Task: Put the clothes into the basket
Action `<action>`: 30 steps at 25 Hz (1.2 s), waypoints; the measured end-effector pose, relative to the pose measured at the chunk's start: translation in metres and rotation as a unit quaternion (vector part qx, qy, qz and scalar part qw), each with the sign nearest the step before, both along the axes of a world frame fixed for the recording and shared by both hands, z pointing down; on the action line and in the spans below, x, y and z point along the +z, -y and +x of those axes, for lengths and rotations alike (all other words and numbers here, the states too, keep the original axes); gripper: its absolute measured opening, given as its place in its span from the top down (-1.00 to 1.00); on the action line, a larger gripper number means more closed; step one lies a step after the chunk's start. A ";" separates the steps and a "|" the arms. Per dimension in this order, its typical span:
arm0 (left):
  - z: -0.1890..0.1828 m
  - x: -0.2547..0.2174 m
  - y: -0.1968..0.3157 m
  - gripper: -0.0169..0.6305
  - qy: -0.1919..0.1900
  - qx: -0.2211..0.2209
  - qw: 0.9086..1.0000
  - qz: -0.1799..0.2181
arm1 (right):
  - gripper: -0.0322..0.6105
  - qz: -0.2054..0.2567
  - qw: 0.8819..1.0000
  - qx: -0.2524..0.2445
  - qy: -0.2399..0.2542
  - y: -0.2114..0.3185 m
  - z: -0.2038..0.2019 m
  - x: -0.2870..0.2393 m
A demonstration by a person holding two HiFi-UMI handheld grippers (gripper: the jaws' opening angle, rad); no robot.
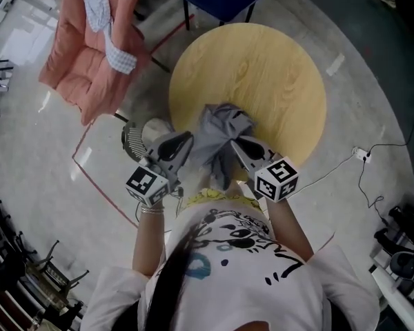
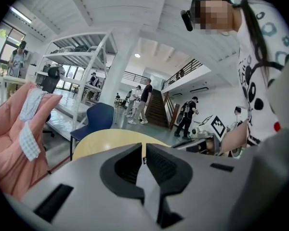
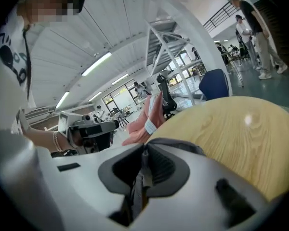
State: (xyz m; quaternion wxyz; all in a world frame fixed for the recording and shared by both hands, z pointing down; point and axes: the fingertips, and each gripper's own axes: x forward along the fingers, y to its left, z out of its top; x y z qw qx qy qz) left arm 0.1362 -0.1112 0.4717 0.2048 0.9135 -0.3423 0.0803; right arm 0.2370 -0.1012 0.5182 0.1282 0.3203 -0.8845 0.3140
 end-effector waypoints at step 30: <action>-0.110 -0.052 -0.127 0.89 0.068 -0.377 0.922 0.057 | 0.76 0.117 0.945 -0.290 0.093 -0.018 -0.071 -0.097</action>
